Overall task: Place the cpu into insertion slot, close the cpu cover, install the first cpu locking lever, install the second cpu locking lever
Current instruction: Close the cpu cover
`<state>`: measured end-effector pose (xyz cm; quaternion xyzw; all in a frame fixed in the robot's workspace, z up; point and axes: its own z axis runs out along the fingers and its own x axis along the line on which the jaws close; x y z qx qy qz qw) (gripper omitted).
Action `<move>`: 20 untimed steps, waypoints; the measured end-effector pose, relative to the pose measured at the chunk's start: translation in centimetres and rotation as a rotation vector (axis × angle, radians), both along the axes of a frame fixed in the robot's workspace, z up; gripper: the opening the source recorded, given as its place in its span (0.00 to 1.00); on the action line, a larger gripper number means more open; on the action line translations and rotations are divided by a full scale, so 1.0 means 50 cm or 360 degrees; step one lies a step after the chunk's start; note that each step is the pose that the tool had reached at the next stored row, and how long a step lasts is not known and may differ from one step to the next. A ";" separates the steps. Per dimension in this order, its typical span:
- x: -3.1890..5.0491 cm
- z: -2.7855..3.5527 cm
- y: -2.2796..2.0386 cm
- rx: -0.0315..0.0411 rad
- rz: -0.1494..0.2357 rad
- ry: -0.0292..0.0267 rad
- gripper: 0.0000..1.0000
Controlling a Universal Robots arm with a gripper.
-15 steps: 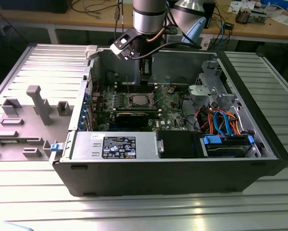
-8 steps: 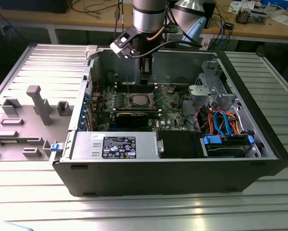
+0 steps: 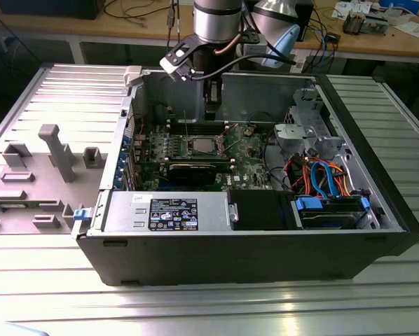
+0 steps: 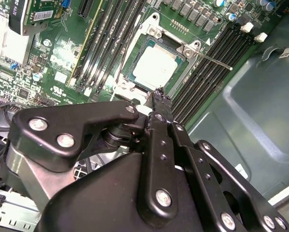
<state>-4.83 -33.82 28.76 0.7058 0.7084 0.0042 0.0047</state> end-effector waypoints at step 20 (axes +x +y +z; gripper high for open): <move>0.007 0.000 0.0000 0.0000 0.0000 0.00000 0.11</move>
